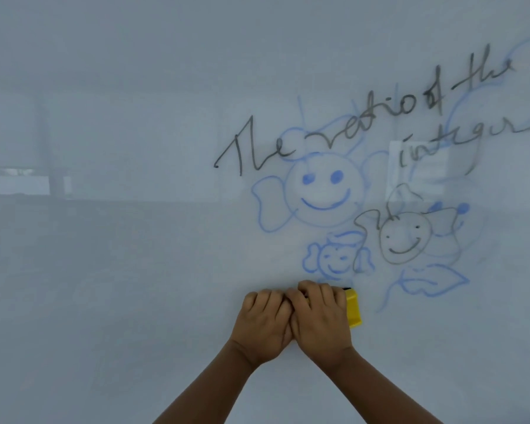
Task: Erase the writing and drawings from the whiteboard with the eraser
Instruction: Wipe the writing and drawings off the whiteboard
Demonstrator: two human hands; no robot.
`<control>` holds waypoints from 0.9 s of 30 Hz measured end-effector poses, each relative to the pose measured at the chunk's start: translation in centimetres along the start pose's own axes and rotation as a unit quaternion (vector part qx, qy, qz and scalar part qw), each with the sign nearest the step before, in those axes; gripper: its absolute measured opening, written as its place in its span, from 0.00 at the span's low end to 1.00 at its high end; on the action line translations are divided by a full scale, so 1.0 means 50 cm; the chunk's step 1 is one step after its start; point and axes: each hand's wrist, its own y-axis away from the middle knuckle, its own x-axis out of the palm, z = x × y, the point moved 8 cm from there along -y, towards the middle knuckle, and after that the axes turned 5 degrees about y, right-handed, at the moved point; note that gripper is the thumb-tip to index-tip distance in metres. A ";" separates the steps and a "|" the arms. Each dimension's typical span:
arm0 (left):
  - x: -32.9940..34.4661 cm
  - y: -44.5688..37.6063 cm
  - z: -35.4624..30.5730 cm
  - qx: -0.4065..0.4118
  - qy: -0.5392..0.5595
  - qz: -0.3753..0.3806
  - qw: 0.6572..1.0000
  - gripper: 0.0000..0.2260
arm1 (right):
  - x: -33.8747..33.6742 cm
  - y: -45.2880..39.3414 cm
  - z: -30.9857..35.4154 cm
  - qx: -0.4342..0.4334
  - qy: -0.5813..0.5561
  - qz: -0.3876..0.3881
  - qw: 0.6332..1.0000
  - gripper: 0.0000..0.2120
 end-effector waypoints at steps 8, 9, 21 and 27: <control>-0.021 -0.084 0.047 0.012 -0.037 -0.035 0.999 0.13 | -0.026 -0.097 -0.016 0.010 0.041 -0.013 0.999 0.10; -0.026 -0.098 0.056 0.013 -0.045 -0.043 0.998 0.11 | -0.030 -0.115 -0.018 0.008 0.043 -0.017 0.999 0.09; -0.132 -0.296 0.283 -0.122 -0.155 -0.033 0.980 0.19 | -0.091 -0.337 -0.063 0.083 0.081 -0.069 0.991 0.12; -0.169 -0.279 0.403 -0.235 -0.098 -0.082 0.964 0.17 | -0.102 -0.389 -0.095 0.219 0.088 -0.108 0.966 0.11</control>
